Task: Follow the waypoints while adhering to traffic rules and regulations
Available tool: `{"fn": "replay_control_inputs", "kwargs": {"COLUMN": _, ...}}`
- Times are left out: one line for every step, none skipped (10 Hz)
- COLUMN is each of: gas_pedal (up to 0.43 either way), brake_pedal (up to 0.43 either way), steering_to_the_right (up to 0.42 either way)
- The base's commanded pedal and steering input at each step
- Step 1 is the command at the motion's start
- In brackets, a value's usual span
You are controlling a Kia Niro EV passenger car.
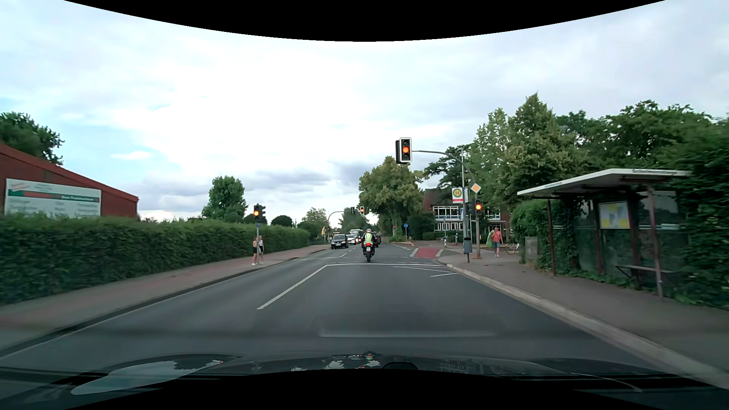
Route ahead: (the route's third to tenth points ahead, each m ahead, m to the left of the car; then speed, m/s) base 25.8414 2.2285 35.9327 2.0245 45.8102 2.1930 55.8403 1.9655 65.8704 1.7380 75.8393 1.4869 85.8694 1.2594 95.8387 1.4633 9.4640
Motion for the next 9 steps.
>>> {"fn": "replay_control_inputs", "kwargs": {"gas_pedal": 0.370, "brake_pedal": 0.000, "steering_to_the_right": -0.001}}
{"fn": "replay_control_inputs", "kwargs": {"gas_pedal": 0.358, "brake_pedal": 0.000, "steering_to_the_right": -0.001}}
{"fn": "replay_control_inputs", "kwargs": {"gas_pedal": 0.350, "brake_pedal": 0.000, "steering_to_the_right": 0.000}}
{"fn": "replay_control_inputs", "kwargs": {"gas_pedal": 0.339, "brake_pedal": 0.000, "steering_to_the_right": 0.003}}
{"fn": "replay_control_inputs", "kwargs": {"gas_pedal": 0.319, "brake_pedal": 0.000, "steering_to_the_right": 0.006}}
{"fn": "replay_control_inputs", "kwargs": {"gas_pedal": 0.319, "brake_pedal": 0.000, "steering_to_the_right": 0.007}}
{"fn": "replay_control_inputs", "kwargs": {"gas_pedal": 0.268, "brake_pedal": 0.000, "steering_to_the_right": 0.008}}
{"fn": "replay_control_inputs", "kwargs": {"gas_pedal": 0.157, "brake_pedal": 0.000, "steering_to_the_right": 0.008}}
{"fn": "replay_control_inputs", "kwargs": {"gas_pedal": 0.000, "brake_pedal": 0.000, "steering_to_the_right": 0.008}}
